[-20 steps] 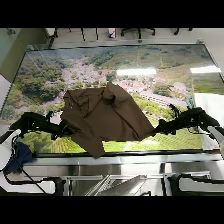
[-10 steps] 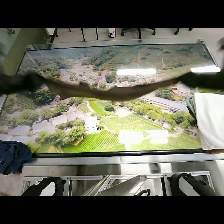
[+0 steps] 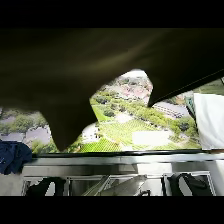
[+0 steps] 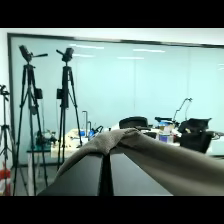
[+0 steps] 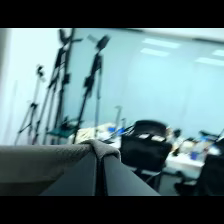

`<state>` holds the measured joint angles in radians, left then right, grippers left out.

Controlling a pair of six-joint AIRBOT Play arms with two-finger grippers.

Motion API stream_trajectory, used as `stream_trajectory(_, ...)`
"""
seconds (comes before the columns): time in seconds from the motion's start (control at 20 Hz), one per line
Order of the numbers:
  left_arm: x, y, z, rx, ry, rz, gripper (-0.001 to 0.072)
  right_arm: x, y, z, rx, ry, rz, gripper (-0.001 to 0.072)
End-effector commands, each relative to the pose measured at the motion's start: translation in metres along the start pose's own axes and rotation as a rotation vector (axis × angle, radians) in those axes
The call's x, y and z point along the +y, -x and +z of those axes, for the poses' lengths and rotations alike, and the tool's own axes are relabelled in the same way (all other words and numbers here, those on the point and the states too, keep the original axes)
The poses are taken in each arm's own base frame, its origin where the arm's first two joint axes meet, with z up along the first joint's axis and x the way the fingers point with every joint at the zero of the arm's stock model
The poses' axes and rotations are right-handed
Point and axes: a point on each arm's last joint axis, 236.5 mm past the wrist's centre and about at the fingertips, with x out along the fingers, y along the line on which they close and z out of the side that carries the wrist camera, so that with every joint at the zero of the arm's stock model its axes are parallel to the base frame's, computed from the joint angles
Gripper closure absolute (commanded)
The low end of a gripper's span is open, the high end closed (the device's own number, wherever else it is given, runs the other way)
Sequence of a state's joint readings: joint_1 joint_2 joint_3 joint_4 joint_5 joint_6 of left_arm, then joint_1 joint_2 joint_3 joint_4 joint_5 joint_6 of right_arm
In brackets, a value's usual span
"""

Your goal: Fold the shirts.

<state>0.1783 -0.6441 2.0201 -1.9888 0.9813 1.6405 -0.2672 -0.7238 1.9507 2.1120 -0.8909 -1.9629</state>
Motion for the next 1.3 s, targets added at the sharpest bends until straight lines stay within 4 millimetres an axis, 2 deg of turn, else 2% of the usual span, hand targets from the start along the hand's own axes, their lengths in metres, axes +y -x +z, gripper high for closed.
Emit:
stream_trajectory(0.0, 0.018, -0.028, -0.037, 0.141, 0.034, 0.028, 0.0698, -0.015, -0.007, -0.006, 0.034, 0.049, -0.048, 0.0689)
stream_trajectory(0.1, 0.026, -0.072, -0.109, 0.327, 0.138, -0.022, 0.0698, -0.019, -0.038, -0.062, 0.197, 0.009, -0.003, 0.069)
stream_trajectory(0.2, 0.026, -0.112, -0.193, 0.522, 0.251, -0.09, 0.0698, -0.017, -0.069, -0.137, 0.397, -0.064, 0.075, 0.069)
stream_trajectory(0.3, 0.015, -0.143, -0.285, 0.706, 0.292, -0.156, 0.0698, -0.009, -0.093, -0.231, 0.616, -0.18, 0.163, 0.069)
stream_trajectory(0.4, 0.003, -0.162, -0.384, 0.884, 0.312, -0.191, 0.0698, -0.003, -0.104, -0.33, 0.814, -0.296, 0.204, 0.069)
stream_trajectory(0.5, 0.002, -0.166, -0.491, 1.061, 0.346, -0.165, 0.0698, 0.004, -0.098, -0.44, 1.007, -0.412, 0.203, 0.069)
stream_trajectory(0.65, 0.023, -0.145, -0.63, 1.265, 0.387, -0.09, 0.0697, 0.014, -0.073, -0.59, 1.214, -0.544, 0.136, 0.069)
stream_trajectory(0.75, 0.043, -0.127, -0.702, 1.361, 0.428, -0.024, 0.0698, 0.023, -0.057, -0.67, 1.319, -0.631, 0.103, 0.069)
stream_trajectory(0.8, 0.054, -0.122, -0.729, 1.384, 0.449, 0.01, 0.0698, 0.028, -0.055, -0.7, 1.339, -0.69, 0.082, 0.0689)
stream_trajectory(0.85, 0.063, -0.123, -0.745, 1.39, 0.468, 0.034, 0.0698, 0.031, -0.058, -0.723, 1.337, -0.739, 0.057, 0.069)
stream_trajectory(0.95, 0.078, -0.142, -0.758, 1.354, 0.52, 0.059, 0.0698, 0.028, -0.08, -0.749, 1.296, -0.801, 0.029, 0.069)
stream_trajectory(1.0, 0.085, -0.157, -0.756, 1.324, 0.533, 0.062, 0.0698, 0.022, -0.095, -0.753, 1.276, -0.793, 0.036, 0.069)
stream_trajectory(1.1, 0.094, -0.183, -0.747, 1.281, 0.555, 0.065, 0.0698, 0.014, -0.124, -0.749, 1.238, -0.791, 0.055, 0.069)
stream_trajectory(1.2, 0.093, -0.193, -0.738, 1.286, 0.563, 0.047, 0.0698, 0.012, -0.141, -0.737, 1.228, -0.768, 0.103, 0.069)
stream_trajectory(1.25, 0.094, -0.194, -0.734, 1.294, 0.553, 0.044, 0.0698, 0.01, -0.141, -0.73, 1.247, -0.727, 0.129, 0.069)
